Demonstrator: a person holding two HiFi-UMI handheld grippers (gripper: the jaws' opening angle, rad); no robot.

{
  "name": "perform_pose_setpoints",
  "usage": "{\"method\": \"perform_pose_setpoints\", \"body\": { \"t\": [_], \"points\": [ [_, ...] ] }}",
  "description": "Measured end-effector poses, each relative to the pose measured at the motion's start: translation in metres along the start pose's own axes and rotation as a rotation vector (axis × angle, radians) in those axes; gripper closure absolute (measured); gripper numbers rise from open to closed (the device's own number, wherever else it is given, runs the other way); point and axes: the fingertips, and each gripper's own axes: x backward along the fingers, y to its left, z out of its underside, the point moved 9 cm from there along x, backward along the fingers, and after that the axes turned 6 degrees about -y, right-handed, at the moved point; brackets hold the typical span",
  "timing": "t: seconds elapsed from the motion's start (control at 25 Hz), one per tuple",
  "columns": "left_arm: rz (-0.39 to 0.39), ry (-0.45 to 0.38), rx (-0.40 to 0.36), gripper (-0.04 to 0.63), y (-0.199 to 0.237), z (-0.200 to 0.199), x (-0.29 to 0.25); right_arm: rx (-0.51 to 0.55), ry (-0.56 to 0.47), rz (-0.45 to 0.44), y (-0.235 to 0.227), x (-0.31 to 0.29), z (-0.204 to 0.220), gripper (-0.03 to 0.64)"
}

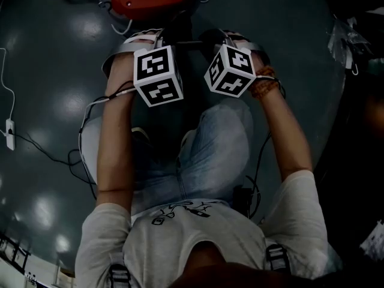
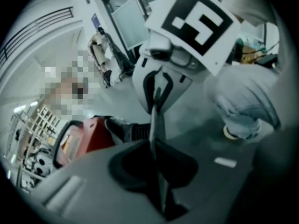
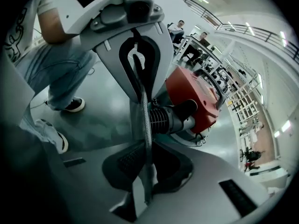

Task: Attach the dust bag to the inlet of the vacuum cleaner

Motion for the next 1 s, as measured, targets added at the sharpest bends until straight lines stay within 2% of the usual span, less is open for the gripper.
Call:
{"method": "perform_pose_setpoints", "body": {
  "t": [0.08, 0.16, 0.28, 0.36, 0.44, 0.48, 0.6, 0.68, 0.76, 0.92, 1.0],
  "points": [
    [0.017, -0.03, 0.051, 0.563, 0.002, 0.007, 0.0, 0.071, 0.037, 0.015, -0.003, -0.002, -0.006, 0.58],
    [-0.013, -0.031, 0.035, 0.561, 0.002, 0.008, -0.001, 0.08, 0.042, 0.019, -0.005, -0.004, -0.007, 0.58],
    [-0.092, -0.004, -0.051, 0.558, 0.0, 0.002, -0.003, -0.034, -0.006, 0.016, -0.006, -0.005, 0.003, 0.581],
    [-0.117, 0.004, -0.075, 0.554, 0.001, -0.002, -0.005, -0.13, -0.042, -0.006, -0.007, -0.006, 0.01, 0.581],
    [-0.106, -0.013, -0.036, 0.555, 0.003, -0.001, -0.005, -0.161, -0.049, -0.031, -0.01, -0.005, 0.011, 0.581],
    [-0.093, -0.031, 0.005, 0.557, 0.006, 0.001, -0.005, -0.14, -0.035, -0.035, -0.011, -0.005, 0.008, 0.581],
    [-0.039, -0.094, 0.141, 0.561, 0.012, 0.011, -0.002, -0.01, 0.032, -0.028, -0.016, -0.006, -0.003, 0.58],
    [-0.02, -0.111, 0.184, 0.561, 0.013, 0.014, -0.001, 0.04, 0.055, -0.04, -0.018, -0.007, -0.007, 0.58],
    [-0.033, -0.094, 0.154, 0.561, 0.013, 0.012, -0.001, 0.017, 0.042, -0.064, -0.021, -0.007, -0.005, 0.58],
    [-0.103, -0.014, 0.023, 0.557, 0.009, -0.001, -0.005, -0.184, -0.059, -0.112, -0.025, -0.007, 0.011, 0.58],
    [-0.114, -0.01, 0.017, 0.557, 0.009, -0.002, -0.006, -0.247, -0.088, -0.134, -0.026, -0.008, 0.015, 0.58]
  ]
}}
